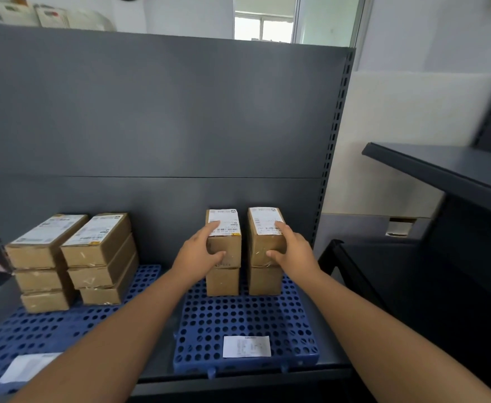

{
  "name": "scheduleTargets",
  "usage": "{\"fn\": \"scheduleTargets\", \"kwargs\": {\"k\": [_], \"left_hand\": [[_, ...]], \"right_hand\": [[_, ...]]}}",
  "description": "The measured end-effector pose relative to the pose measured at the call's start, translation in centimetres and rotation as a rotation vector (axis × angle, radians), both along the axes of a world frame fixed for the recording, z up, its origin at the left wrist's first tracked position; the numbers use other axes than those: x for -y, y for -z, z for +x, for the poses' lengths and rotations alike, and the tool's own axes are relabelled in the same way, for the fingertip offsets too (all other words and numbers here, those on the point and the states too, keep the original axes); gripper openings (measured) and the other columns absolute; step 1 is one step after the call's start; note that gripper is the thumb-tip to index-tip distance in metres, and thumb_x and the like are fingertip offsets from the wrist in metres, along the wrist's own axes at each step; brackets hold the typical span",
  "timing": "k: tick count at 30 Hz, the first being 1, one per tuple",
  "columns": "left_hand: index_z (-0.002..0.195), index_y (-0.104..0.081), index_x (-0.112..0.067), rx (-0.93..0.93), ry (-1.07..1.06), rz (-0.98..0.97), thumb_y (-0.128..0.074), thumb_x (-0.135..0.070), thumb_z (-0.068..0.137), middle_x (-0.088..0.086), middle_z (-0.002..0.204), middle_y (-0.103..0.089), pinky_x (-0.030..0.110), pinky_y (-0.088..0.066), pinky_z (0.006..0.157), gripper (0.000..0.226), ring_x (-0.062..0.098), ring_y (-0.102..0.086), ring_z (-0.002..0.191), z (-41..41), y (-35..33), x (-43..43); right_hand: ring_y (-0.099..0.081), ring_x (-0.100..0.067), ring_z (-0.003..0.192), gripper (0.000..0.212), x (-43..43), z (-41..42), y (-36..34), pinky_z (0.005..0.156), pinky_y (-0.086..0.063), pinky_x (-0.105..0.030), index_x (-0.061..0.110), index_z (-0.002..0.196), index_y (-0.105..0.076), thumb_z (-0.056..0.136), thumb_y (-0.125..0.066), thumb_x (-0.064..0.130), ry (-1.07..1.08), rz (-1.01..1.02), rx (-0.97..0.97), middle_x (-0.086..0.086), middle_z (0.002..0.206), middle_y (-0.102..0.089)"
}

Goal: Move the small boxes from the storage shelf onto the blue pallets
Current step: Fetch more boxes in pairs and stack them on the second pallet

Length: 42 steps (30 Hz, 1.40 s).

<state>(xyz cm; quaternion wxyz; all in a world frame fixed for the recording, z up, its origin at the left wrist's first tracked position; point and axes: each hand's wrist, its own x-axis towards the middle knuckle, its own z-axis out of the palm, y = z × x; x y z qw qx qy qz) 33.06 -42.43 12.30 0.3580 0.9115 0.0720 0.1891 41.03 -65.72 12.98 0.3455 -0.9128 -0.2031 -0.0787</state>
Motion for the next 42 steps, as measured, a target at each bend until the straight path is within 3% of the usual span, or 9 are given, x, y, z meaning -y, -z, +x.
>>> {"fn": "scheduleTargets", "kwargs": {"k": [10, 18, 23, 32, 38, 42], "left_hand": [[0.147, -0.031, -0.039, -0.004, 0.006, -0.009, -0.074, -0.031, 0.082, -0.005, 0.155, -0.035, 0.035, -0.042, 0.107, 0.078, 0.017, -0.041, 0.135, -0.1, -0.4, -0.1], [0.147, -0.029, -0.041, -0.011, -0.023, 0.028, -0.075, -0.039, 0.080, -0.005, 0.155, -0.035, 0.035, -0.037, 0.109, 0.081, 0.017, -0.034, 0.141, -1.4, -0.8, -0.5], [0.142, -0.029, -0.046, 0.019, -0.014, 0.048, -0.078, -0.043, 0.075, -0.005, 0.152, -0.040, 0.043, -0.039, 0.110, 0.083, 0.018, -0.035, 0.140, -3.7, -1.4, -0.9], [0.142, -0.036, -0.038, 0.102, 0.015, 0.150, -0.076, -0.042, 0.079, 0.003, 0.153, -0.032, 0.031, -0.037, 0.105, 0.075, 0.020, -0.038, 0.137, -8.4, -2.3, -0.3], [0.141, -0.044, -0.030, 0.207, 0.134, 0.268, -0.076, -0.038, 0.078, 0.005, 0.148, -0.039, 0.039, -0.031, 0.113, 0.071, 0.023, -0.033, 0.138, -11.0, -3.2, 1.7], [0.138, -0.047, -0.031, 0.252, 0.250, 0.247, -0.076, -0.039, 0.078, 0.001, 0.145, -0.041, 0.042, -0.033, 0.114, 0.067, 0.021, -0.033, 0.136, -11.9, -3.0, 4.4]], "right_hand": [[-0.053, -0.025, 0.118, 0.081, -0.3, -0.4, 0.0, 0.096, -0.046, -0.035, 0.037, 0.149, -0.019, 0.086, -0.071, 0.033, 0.005, -0.003, 0.005, -0.011, 0.138, -0.048], [-0.053, -0.024, 0.115, 0.085, 0.8, -1.2, -1.2, 0.092, -0.043, -0.032, 0.036, 0.151, -0.016, 0.086, -0.072, 0.032, 0.013, -0.004, 0.015, -0.010, 0.134, -0.050], [-0.052, -0.024, 0.119, 0.086, 1.5, -2.9, -1.8, 0.095, -0.043, -0.033, 0.036, 0.151, -0.015, 0.086, -0.072, 0.032, 0.028, 0.007, 0.006, -0.010, 0.137, -0.048], [-0.047, -0.027, 0.127, 0.084, 4.7, -8.3, -2.1, 0.097, -0.044, -0.036, 0.036, 0.151, -0.019, 0.086, -0.072, 0.035, 0.143, -0.002, 0.030, -0.010, 0.148, -0.038], [-0.045, -0.029, 0.128, 0.082, 7.7, -14.1, -2.2, 0.102, -0.043, -0.038, 0.033, 0.150, -0.024, 0.085, -0.072, 0.036, 0.270, -0.017, 0.031, -0.009, 0.146, -0.037], [-0.045, -0.026, 0.129, 0.080, 10.3, -18.7, -1.5, 0.104, -0.043, -0.039, 0.035, 0.149, -0.027, 0.083, -0.073, 0.038, 0.353, -0.015, 0.040, -0.007, 0.146, -0.037]]}}
